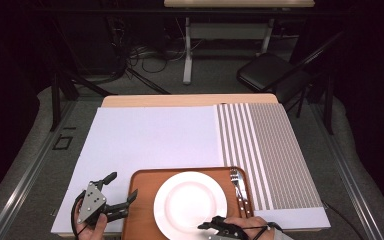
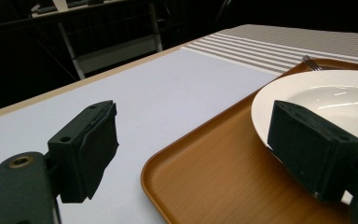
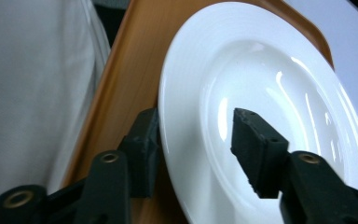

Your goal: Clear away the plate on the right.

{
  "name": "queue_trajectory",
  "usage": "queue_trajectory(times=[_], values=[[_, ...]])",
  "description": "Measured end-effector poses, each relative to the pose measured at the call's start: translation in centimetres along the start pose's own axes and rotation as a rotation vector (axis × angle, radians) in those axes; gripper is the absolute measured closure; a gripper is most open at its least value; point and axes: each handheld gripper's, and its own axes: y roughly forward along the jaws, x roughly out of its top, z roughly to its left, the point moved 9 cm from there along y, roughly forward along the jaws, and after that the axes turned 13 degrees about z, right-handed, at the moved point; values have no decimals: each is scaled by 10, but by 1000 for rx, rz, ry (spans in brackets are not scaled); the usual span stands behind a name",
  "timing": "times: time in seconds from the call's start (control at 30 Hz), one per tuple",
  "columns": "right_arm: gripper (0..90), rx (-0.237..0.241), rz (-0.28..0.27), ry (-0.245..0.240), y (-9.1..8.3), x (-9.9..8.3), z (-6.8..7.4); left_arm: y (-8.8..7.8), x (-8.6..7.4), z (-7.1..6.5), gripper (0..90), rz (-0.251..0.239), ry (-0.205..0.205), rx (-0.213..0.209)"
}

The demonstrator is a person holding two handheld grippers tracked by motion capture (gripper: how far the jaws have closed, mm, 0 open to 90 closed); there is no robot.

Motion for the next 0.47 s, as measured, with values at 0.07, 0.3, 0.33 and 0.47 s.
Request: queue_trajectory(times=[0.07, 0.3, 0.33, 0.47], values=[[408, -24, -66, 93, -17, 1, -7, 0, 0, 0, 156, 1, 1, 0], [143, -219, -141, 404, -40, -27, -49, 0, 0, 0, 156, 0, -1, 2], [143, -219, -141, 404, -40, -27, -49, 0, 0, 0, 156, 0, -1, 2], [140, -281, -188, 642, -55, -61, -72, 0, 0, 1, 156, 0, -4, 3]])
